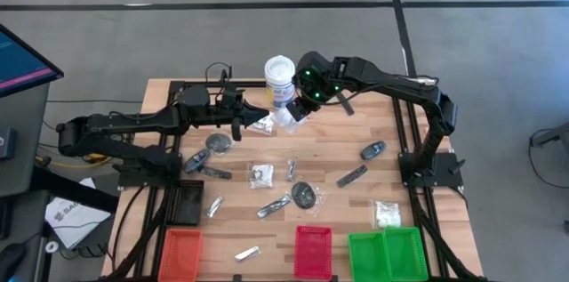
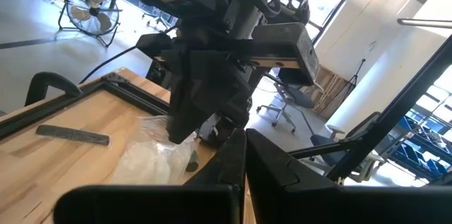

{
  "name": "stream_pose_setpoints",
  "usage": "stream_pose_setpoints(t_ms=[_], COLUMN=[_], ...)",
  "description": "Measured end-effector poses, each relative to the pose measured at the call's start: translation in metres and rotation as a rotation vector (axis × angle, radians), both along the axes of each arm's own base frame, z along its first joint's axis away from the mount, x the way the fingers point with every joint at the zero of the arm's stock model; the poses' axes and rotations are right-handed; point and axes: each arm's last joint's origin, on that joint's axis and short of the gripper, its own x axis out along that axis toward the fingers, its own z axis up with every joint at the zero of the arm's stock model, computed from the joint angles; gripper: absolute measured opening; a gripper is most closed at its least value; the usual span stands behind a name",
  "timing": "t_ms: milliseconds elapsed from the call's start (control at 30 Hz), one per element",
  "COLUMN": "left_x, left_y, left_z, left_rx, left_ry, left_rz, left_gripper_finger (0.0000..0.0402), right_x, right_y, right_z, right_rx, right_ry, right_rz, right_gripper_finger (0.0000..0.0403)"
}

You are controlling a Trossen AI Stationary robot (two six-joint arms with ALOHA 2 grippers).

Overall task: Pick & Place Travel size toiletries
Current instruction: Put the white cotton pack into the right green bin

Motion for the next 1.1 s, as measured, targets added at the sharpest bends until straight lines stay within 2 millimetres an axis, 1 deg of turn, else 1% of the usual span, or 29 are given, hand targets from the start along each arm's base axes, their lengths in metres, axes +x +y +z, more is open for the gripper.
stream_pose_setpoints(t_ms=[167, 433, 700, 833, 1100], left_x=[0.000, -0.001, -0.002, -0.003, -0.001], left_y=[0.000, 0.000, 0.000, -0.001, 0.000], left_z=[-0.001, -0.014, -0.021, -0.024, -0.026], left_rx=[0.031, 0.088, 0.177, 0.198, 0.247], left_ry=[0.013, 0.148, 0.236, 0.262, 0.276], left_rz=[0.000, -0.001, -0.019, -0.025, -0.034], left_gripper_finger=[0.0003, 0.0003, 0.0007, 0.0037, 0.0150], right_x=[0.000, 0.004, 0.006, 0.007, 0.012], right_y=[0.002, 0.014, 0.022, 0.026, 0.032], right_z=[0.000, 0.000, 0.000, 0.001, 0.005], right_rx=[0.018, 0.013, 0.040, 0.057, 0.096], right_ry=[-0.006, -0.008, -0.016, -0.030, -0.100], right_rz=[0.021, 0.061, 0.102, 0.131, 0.192], right_gripper_finger=[0.0000, 0.0000, 0.0000, 0.0000, 0.0000])
